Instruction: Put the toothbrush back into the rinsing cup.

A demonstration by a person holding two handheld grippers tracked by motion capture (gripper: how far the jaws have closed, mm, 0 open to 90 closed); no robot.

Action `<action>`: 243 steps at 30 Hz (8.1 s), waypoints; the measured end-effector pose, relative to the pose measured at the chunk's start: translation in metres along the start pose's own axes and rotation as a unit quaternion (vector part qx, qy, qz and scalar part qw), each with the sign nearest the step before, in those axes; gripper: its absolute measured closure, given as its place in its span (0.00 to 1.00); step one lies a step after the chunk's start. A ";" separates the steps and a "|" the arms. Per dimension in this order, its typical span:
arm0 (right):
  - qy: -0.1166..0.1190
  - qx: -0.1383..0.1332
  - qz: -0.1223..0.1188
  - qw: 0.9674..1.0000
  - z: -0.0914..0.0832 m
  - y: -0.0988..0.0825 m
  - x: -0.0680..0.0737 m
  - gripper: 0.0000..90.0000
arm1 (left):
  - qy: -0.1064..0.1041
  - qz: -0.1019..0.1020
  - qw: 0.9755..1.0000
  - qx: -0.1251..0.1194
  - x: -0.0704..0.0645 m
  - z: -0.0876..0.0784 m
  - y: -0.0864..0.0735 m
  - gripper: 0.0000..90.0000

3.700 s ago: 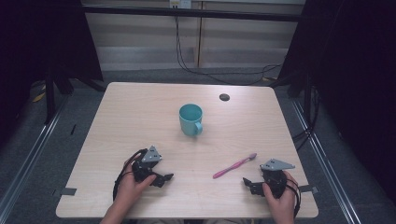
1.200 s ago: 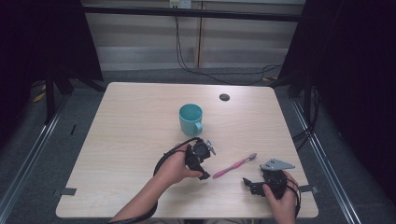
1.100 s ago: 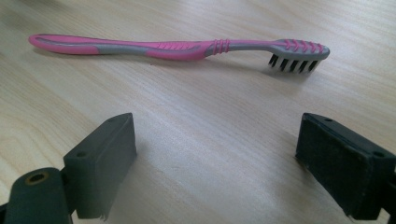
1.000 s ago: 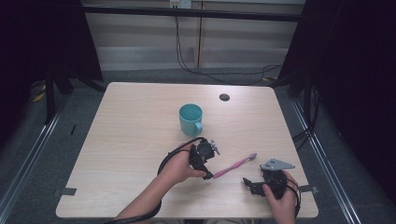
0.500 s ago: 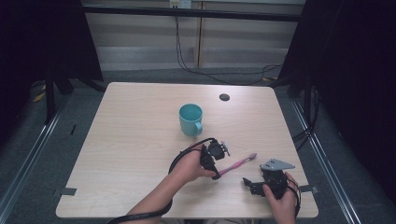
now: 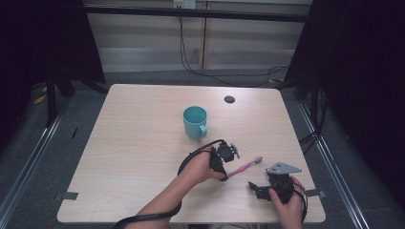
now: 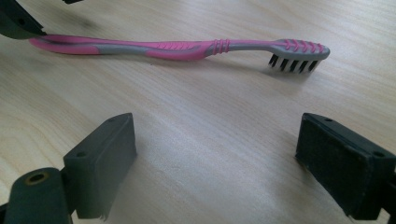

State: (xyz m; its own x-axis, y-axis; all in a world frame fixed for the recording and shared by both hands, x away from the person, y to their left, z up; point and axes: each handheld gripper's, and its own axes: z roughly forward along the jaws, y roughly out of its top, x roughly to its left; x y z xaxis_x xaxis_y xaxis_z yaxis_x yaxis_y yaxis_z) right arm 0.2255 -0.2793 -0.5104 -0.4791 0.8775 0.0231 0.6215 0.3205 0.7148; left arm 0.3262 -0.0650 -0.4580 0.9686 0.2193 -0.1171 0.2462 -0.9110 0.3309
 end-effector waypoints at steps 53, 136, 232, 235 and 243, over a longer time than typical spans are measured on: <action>0.000 0.000 -0.001 1.000 0.000 0.000 0.000 0.12 | 0.019 -0.055 0.998 -0.018 0.009 -0.023 -0.011 0.88; 0.136 -0.092 0.162 0.973 0.026 0.145 0.038 0.45 | 0.059 -0.146 0.962 -0.225 0.021 -0.070 -0.095 0.88; 0.113 -0.153 0.111 0.976 0.013 0.185 0.058 0.93 | 0.073 -0.134 0.954 -0.259 0.020 -0.058 -0.117 0.33; 0.109 -0.152 0.102 0.977 0.013 0.187 0.057 0.93 | 0.075 -0.137 0.954 -0.255 0.024 -0.055 -0.128 0.29; 0.099 -0.153 0.083 0.980 0.012 0.188 0.055 0.93 | 0.077 -0.145 0.955 -0.246 0.032 -0.045 -0.154 0.21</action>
State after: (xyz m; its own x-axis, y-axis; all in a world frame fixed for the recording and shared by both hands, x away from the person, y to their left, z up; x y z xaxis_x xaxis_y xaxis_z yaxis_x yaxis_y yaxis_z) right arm 0.3232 -0.1663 -0.3829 -0.5171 0.8120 0.2706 0.5009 0.0307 0.8650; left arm 0.3205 0.0979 -0.4701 0.8419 0.5199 -0.1444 0.4543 -0.5385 0.7097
